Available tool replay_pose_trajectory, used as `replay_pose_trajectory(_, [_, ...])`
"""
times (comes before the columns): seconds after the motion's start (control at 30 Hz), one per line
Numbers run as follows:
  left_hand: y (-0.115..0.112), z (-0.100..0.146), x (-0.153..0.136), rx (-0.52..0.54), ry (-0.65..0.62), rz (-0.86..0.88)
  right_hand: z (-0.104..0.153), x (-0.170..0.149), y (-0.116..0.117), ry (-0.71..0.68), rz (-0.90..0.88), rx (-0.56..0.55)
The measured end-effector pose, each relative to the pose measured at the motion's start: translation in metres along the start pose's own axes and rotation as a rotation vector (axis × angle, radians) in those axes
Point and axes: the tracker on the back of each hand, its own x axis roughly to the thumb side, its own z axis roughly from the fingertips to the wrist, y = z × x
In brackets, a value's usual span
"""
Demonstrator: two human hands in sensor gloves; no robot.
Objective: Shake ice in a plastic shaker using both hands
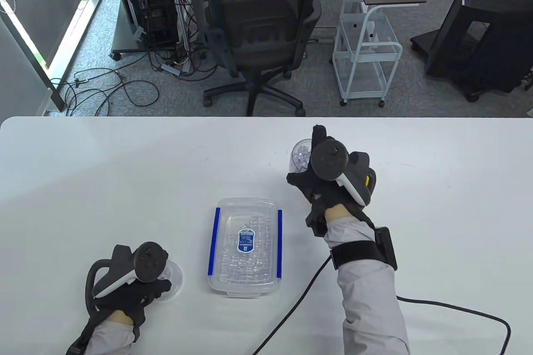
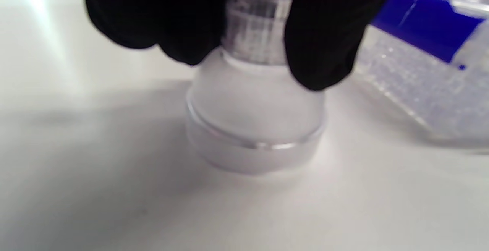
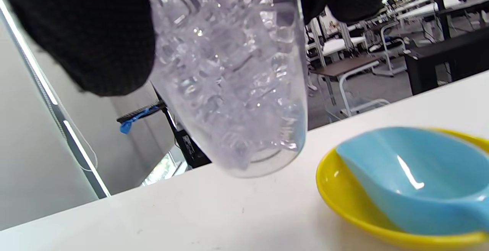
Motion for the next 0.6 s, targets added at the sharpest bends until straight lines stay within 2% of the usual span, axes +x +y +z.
replay_pose_trajectory(0.07, [0.005, 0.003, 0.0, 0.024, 0.011, -0.005, 0.015, 0.001, -0.009, -0.048, 0.001, -0.051])
replay_pose_trajectory(0.27, [0.043, 0.035, -0.004, 0.25, 0.054, 0.034, 0.064, 0.005, -0.023, -0.196, 0.012, -0.212])
replay_pose_trajectory(0.37, [0.067, 0.052, 0.002, 0.353, 0.028, 0.051, 0.081, 0.01, -0.019, -0.26, 0.037, -0.262])
replay_pose_trajectory(0.47, [0.096, 0.073, 0.015, 0.538, 0.035, 0.089, 0.098, 0.019, -0.006, -0.317, 0.06, -0.323])
replay_pose_trajectory(0.6, [0.119, 0.096, 0.037, 0.763, 0.007, 0.197, 0.115, 0.03, 0.016, -0.369, 0.065, -0.379])
